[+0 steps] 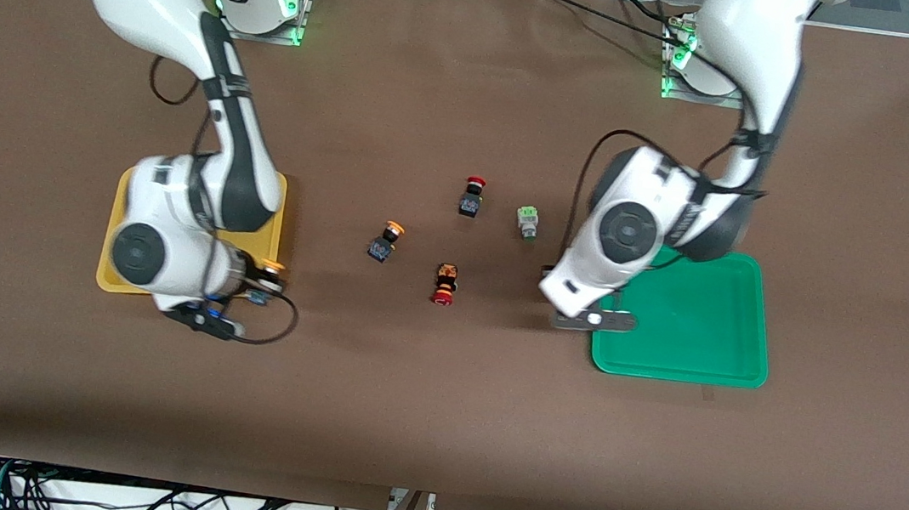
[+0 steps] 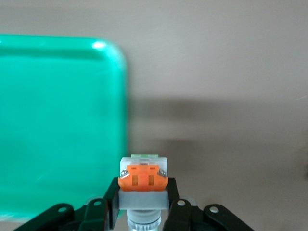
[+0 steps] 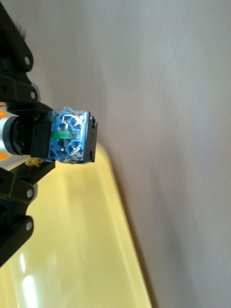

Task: Place green and yellow buttons in trays
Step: 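Carry the blue button to the yellow tray while the left carries white button, then open both grippers to release the buttons into the trays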

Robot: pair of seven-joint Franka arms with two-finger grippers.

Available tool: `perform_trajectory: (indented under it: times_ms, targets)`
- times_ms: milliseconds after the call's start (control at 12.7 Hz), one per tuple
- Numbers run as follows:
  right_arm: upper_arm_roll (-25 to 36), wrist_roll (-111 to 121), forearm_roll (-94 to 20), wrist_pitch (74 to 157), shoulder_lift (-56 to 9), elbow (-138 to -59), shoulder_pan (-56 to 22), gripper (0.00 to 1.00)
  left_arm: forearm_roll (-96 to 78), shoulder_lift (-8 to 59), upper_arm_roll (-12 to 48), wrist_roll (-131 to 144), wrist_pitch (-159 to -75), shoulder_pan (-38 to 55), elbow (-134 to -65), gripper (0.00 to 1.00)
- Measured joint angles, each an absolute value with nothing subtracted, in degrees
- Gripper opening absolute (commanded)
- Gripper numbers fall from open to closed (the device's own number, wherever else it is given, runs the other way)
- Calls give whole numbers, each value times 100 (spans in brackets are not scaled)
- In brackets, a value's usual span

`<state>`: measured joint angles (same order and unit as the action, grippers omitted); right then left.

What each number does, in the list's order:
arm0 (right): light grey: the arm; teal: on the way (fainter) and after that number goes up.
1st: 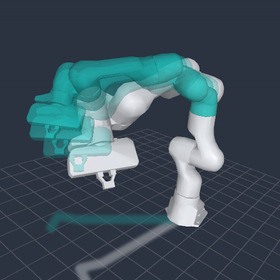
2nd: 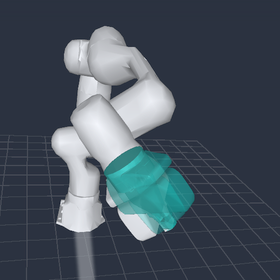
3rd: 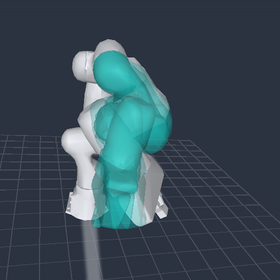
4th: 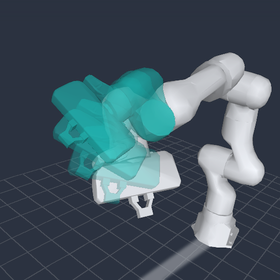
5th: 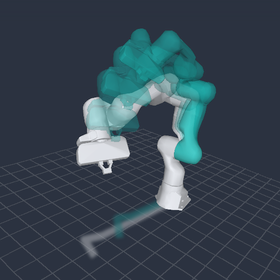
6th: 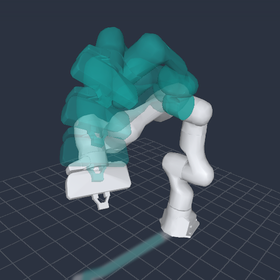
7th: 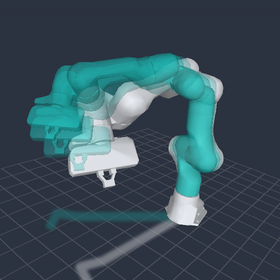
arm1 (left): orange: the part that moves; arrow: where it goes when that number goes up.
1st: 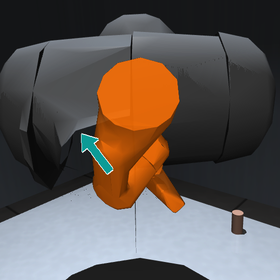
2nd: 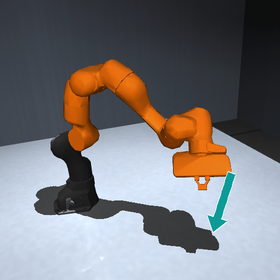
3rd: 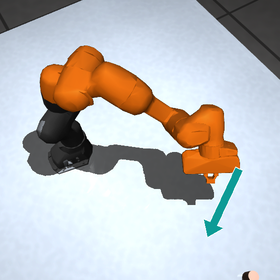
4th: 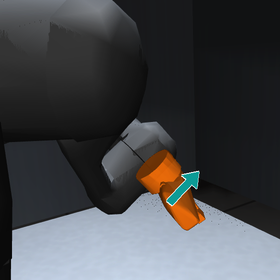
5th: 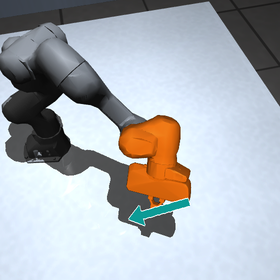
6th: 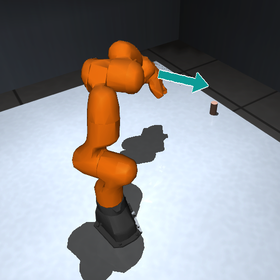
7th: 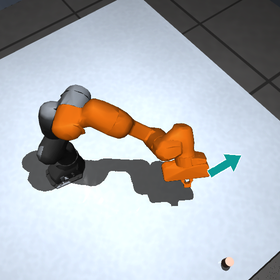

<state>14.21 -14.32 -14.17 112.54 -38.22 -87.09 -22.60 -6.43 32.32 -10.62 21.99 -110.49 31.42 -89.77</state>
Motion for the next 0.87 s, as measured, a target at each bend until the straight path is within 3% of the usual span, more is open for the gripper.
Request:
perform_trajectory:
  times_ms: [157,236,315,393,472,708,865]
  targets:
    - [1770,-591,-1425,11929,-3391,-9950,-2208,47,-627,3201,-1094,940,-10891,2447,-9146,13]
    - [1837,-358,-1426,12367,-3262,-10532,-2193,79,-627,3278,-1087,420,-11040,2147,-9270,17]
    - [1858,-214,-1427,12664,-3186,-10946,-2193,97,-627,3368,-1074,110,-11355,1980,-9452,23]
    - [1857,-172,-1428,12789,-3139,-11152,-2203,98,-627,3445,-1041,-6,-11763,1949,-9678,51]
    - [1853,-186,-1433,12794,-3080,-11196,-2220,98,-627,3502,-988,-26,-12123,1990,-9893,100]
    - [1635,-1056,-1481,12455,-2784,-10960,-2341,98,-632,3426,-869,1,-12282,2164,-9995,100]
    - [1111,-2242,-1626,12361,-2726,-10658,-2471,98,-639,3038,-774,211,-11474,2223,-9750,100]
